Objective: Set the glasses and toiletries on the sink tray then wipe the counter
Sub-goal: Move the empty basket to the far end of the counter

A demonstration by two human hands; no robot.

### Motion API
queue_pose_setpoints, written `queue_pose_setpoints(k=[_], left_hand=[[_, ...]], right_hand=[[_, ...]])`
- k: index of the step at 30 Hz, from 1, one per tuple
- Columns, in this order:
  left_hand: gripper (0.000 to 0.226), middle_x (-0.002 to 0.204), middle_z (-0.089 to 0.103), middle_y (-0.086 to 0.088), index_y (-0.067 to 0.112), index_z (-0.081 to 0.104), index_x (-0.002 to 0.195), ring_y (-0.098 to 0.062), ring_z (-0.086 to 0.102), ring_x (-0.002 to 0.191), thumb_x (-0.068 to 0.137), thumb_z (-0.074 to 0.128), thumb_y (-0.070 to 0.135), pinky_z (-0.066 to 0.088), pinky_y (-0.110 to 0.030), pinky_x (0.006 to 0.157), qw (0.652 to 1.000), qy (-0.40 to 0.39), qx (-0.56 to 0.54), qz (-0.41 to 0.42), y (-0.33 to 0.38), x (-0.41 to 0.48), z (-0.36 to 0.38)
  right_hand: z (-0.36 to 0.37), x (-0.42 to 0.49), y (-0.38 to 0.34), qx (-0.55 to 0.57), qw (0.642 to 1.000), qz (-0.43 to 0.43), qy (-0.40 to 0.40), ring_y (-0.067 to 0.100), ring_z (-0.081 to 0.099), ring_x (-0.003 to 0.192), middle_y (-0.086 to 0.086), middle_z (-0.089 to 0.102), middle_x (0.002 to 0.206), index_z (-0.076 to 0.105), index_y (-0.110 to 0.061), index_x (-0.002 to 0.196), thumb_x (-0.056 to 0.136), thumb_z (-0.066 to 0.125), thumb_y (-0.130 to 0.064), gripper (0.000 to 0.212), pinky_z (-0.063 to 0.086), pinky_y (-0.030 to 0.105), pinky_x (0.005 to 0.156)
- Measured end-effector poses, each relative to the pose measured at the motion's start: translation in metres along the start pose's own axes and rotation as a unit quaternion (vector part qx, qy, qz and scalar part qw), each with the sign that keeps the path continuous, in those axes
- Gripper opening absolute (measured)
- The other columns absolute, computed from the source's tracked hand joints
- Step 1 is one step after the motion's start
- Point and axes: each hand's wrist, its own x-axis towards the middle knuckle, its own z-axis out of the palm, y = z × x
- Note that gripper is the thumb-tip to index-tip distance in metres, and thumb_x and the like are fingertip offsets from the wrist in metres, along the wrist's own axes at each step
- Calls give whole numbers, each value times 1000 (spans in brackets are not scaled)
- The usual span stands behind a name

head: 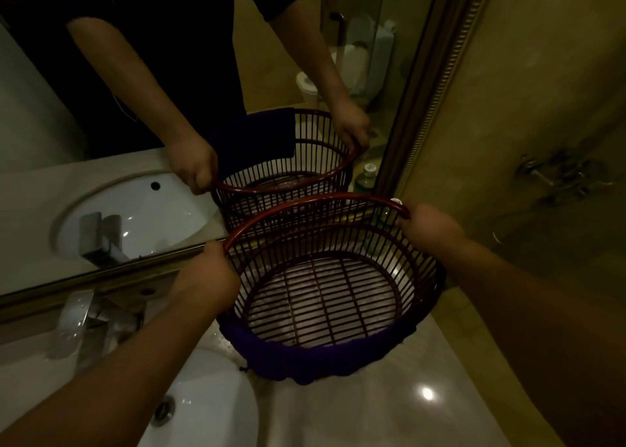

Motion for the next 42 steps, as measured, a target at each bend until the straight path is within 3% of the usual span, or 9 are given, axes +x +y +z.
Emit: queue_pose_setpoints(k=[3, 8, 17, 24, 26, 31, 34, 38, 42], left_hand=[[19, 97, 64, -12, 13, 49, 114, -32, 64, 86, 96, 55, 17, 56, -46, 78, 1000, 7, 2, 1, 2, -1, 2], [16, 93, 64, -12, 12, 49, 111, -31, 64, 84, 96, 53, 19, 56, -47, 78, 1000, 22, -10, 4, 3, -2, 4], [15, 93, 64, -11, 14, 49, 111, -31, 64, 83, 98, 50, 22, 56, -47, 77, 999, 36, -5, -1, 3, -3, 5], [19, 81, 57, -3, 20, 49, 108, -20, 55, 68, 93, 54, 31, 41, -33, 56, 998, 48, -27, -4, -1, -5, 7], [24, 82, 60, -2, 23, 49, 106, -21, 58, 71, 89, 59, 38, 45, -34, 60, 998, 45, -51, -6, -3, -7, 6], [30, 89, 71, -11, 18, 58, 106, -30, 70, 77, 83, 70, 31, 62, -46, 68, 971, -29, -221, -83, -2, -13, -6], [26, 94, 72, -11, 17, 60, 108, -30, 71, 82, 86, 73, 24, 60, -42, 62, 952, -93, -274, -96, -6, -22, -11], [24, 101, 71, -8, 20, 61, 108, -26, 69, 90, 90, 74, 29, 56, -40, 71, 938, -157, -293, -96, -20, -44, -12], [27, 109, 72, -8, 19, 64, 115, -27, 70, 97, 93, 71, 32, 56, -43, 80, 919, -195, -329, -92, -33, -63, -14]], right_hand=[[4, 1, 1, -6, 1000, 2, 11, 16, 62, 72, -3, 61, 84, 60, -25, 121, 102, 54, -34, 22, 50, 31, 58], [7, 3, 5, -21, 999, -13, 32, 7, 54, 66, -11, 54, 78, 59, -25, 124, 102, 54, -35, 25, 35, 24, 51], [7, 4, 6, -20, 999, -3, 38, 7, 53, 68, -10, 55, 79, 60, -26, 121, 101, 54, -36, 23, 35, 24, 52], [2, 0, 3, -9, 1000, 14, 23, 13, 58, 69, -2, 60, 82, 62, -23, 115, 101, 55, -35, 19, 38, 25, 53], [-2, -4, 1, -9, 999, 18, 34, 11, 55, 68, -4, 58, 81, 59, -23, 112, 99, 59, -36, 18, 36, 24, 51], [-13, -25, 2, -8, 997, 31, 69, 7, 52, 62, -6, 58, 78, 48, -28, 105, 94, 63, -47, 26, 33, 23, 47], [-16, -50, 4, 5, 995, 49, 87, 4, 50, 59, -11, 53, 74, 49, -24, 122, 93, 63, -48, 40, 33, 22, 45], [-13, -92, 2, 59, 991, 92, 78, 7, 59, 65, -8, 59, 81, 48, -22, 128, 93, 65, -51, 48, 41, 24, 46], [-8, -132, -4, 159, 976, 137, 50, 24, 69, 93, 5, 67, 110, 41, -16, 138, 93, 68, -45, 59, 61, 43, 72]])
